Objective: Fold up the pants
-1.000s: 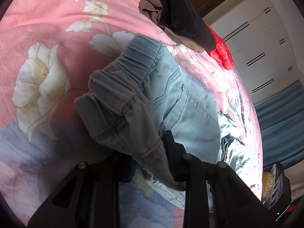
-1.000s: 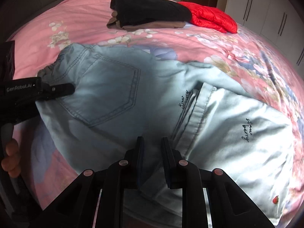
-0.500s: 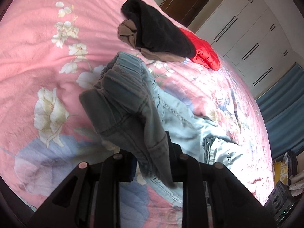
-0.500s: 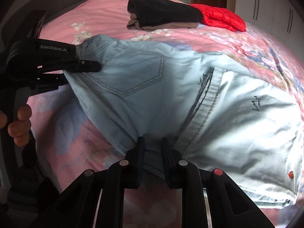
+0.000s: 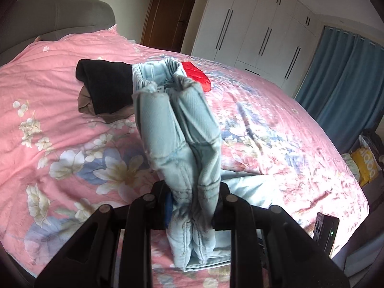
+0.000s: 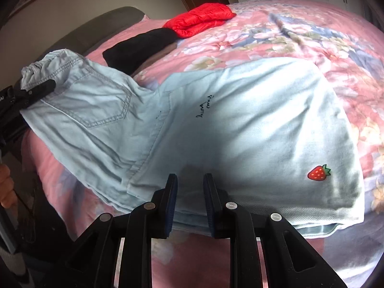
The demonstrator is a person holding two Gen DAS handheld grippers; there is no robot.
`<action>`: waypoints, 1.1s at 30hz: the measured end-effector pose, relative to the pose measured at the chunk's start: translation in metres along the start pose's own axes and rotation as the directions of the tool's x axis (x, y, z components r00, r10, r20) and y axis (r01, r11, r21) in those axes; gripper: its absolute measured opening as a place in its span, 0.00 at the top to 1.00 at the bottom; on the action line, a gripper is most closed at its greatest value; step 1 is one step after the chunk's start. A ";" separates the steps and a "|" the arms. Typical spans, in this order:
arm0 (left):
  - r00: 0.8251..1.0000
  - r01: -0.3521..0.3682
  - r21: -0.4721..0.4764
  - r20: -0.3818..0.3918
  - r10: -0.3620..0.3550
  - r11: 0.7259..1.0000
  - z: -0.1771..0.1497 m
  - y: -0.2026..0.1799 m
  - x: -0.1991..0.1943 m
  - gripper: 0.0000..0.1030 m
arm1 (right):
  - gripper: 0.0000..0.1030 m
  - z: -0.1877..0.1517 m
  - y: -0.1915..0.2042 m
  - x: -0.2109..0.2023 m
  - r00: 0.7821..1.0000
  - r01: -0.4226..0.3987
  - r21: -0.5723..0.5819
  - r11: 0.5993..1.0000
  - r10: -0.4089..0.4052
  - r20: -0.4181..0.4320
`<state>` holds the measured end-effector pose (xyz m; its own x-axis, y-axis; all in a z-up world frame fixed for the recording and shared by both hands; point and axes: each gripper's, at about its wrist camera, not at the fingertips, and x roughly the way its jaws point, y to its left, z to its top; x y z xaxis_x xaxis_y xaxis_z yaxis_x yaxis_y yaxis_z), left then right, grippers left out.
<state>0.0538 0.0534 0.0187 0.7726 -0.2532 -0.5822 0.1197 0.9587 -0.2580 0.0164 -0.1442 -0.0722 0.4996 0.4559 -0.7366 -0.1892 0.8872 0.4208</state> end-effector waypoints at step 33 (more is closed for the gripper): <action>0.960 0.144 0.323 -0.274 -0.053 0.936 -0.085 -0.084 0.061 0.16 | 0.26 0.012 -0.116 -0.044 0.915 -0.403 0.527 0.748 0.318 0.249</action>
<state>0.0377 -0.0538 -0.0604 0.5651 -0.3295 -0.7564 0.4241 0.9024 -0.0763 0.0266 -0.2677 -0.0819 0.6071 0.6817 -0.4083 0.1027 0.4421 0.8910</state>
